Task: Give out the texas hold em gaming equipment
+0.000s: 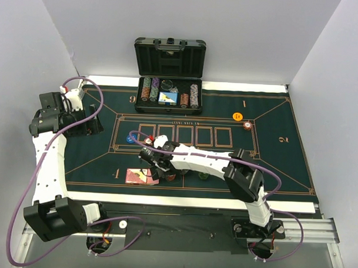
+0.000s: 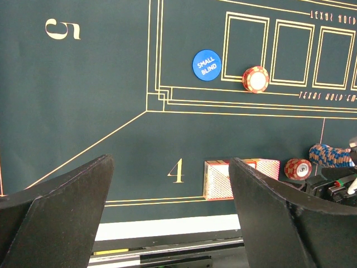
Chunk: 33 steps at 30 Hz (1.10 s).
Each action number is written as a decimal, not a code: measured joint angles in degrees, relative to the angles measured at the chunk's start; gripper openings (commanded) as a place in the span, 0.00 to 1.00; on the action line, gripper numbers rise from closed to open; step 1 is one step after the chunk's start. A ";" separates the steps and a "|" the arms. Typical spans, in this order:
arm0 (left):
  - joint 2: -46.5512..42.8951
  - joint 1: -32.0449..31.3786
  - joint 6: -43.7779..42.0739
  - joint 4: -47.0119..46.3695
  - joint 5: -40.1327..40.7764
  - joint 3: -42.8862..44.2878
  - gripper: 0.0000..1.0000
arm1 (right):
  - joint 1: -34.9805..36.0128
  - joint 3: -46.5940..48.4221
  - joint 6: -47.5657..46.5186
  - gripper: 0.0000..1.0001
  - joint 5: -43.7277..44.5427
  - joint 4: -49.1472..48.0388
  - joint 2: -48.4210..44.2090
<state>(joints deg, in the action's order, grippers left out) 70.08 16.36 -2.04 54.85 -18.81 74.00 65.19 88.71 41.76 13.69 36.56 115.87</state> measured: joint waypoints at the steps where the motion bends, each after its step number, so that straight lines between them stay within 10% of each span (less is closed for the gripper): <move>1: 0.00 0.00 -0.04 0.00 0.02 -0.04 0.96 | 0.00 -0.39 0.37 0.71 0.33 -0.07 -0.39; 33: -1.18 0.00 -0.20 0.24 -0.02 -0.04 0.96 | -1.46 -5.92 6.62 0.53 -0.52 -7.28 0.94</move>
<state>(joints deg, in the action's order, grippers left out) 68.90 16.36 -2.24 55.09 -18.83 73.95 63.72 82.78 48.38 13.17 29.28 116.81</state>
